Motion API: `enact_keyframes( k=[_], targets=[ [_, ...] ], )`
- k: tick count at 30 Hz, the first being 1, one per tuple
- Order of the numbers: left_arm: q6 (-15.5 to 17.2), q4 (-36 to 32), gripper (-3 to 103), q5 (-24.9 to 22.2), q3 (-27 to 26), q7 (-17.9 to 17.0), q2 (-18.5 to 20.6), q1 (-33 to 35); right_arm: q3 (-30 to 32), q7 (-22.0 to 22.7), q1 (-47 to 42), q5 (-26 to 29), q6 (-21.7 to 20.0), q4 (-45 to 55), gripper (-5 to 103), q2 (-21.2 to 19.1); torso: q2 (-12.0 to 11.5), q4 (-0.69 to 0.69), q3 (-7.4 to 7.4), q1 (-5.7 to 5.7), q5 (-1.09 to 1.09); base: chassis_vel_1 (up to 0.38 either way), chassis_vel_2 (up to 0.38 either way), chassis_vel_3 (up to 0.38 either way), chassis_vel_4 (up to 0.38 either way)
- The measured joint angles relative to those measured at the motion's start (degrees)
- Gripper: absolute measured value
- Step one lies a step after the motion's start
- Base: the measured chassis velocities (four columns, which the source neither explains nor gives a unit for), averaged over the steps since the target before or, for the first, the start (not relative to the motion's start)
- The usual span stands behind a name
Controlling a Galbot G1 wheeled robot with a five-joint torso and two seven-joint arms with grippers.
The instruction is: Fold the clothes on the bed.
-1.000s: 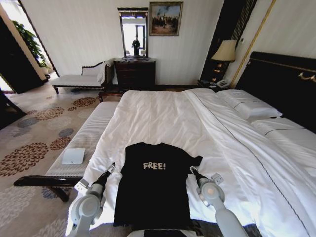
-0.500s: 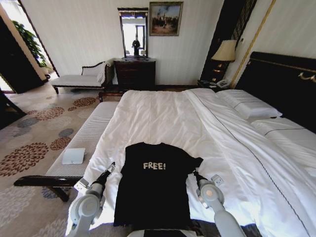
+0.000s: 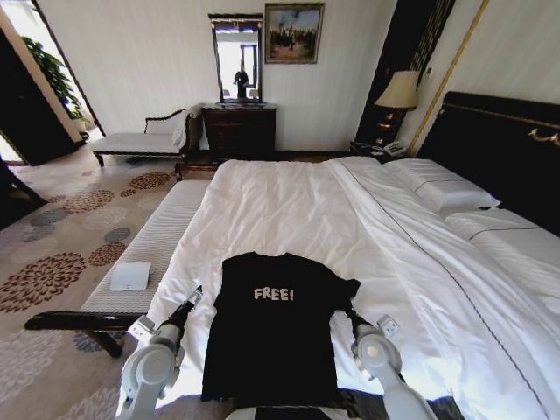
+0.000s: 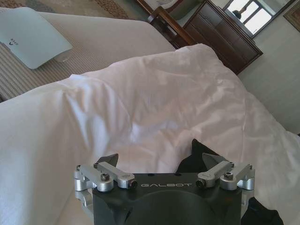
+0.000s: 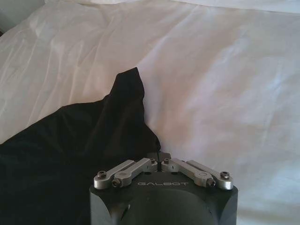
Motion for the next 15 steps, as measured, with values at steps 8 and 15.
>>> enact_keyframes(
  k=[8,15],
  targets=[
    [0.0,0.1,100,0.1,0.3,0.0,-0.3,0.0,-0.2,2.3,-1.2,-0.2,-0.5,2.8,0,0.5,0.0,0.0,0.0,0.0,0.0,0.0,0.0,0.0,0.0],
    [0.0,0.4,100,0.2,0.2,0.1,-0.5,0.0,-0.4,2.9,-1.0,-1.4,-0.8,3.9,14,0.9,0.0,0.0,0.0,0.0,0.0,0.0,0.0,0.0,0.0]
  ],
)
